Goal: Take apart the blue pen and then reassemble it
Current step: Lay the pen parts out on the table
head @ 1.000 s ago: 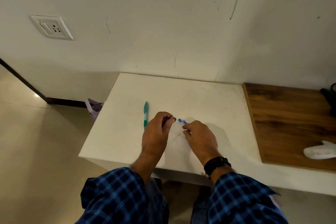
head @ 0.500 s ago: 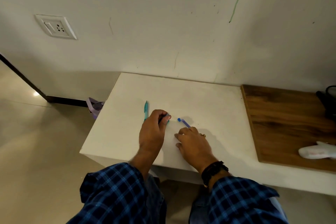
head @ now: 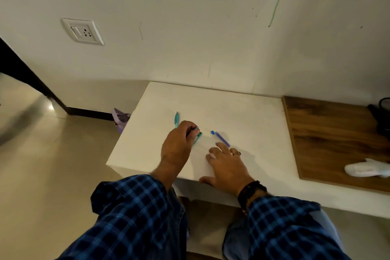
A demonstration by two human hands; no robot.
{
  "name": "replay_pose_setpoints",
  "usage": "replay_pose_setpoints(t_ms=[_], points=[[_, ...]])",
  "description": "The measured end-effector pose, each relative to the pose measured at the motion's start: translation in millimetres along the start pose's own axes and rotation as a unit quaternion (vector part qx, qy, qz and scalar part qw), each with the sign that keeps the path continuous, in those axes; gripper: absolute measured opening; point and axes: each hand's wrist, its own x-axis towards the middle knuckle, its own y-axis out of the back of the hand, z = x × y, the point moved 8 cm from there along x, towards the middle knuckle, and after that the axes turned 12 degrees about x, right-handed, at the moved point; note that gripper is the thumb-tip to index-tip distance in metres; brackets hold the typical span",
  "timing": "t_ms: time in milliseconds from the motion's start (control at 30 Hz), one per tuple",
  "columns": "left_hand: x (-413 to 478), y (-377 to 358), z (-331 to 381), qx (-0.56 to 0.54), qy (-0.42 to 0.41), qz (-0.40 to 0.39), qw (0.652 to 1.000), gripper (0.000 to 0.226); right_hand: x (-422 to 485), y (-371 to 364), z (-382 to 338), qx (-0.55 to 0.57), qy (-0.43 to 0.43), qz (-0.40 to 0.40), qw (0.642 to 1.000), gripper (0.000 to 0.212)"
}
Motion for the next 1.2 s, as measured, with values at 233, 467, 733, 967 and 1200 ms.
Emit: replay_pose_setpoints(t_ms=[233, 467, 733, 967, 1200], points=[[-3, 8, 5, -0.003, -0.023, 0.016, 1.000, 0.021, -18, -11, -17, -0.033, 0.035, 0.017, 0.999, 0.059], [-8, 12, 5, -0.011, -0.034, 0.029, 0.999, 0.022, -33, -28, -28, -0.077, 0.075, 0.074, 0.991, 0.045], [-7, 8, 2, -0.015, -0.030, 0.028, 0.999, 0.022, -37, -24, -18, -0.019, 0.058, 0.145, 0.988, 0.055], [-6, 9, 0, -0.005, -0.017, 0.026, 0.999, 0.022, -39, -40, -10, -0.026, 0.031, 0.150, 0.988, 0.061], [-8, 12, 1, -0.010, -0.018, 0.031, 0.999, 0.020, -46, -30, -27, -0.070, 0.109, 0.226, 0.966, 0.036]])
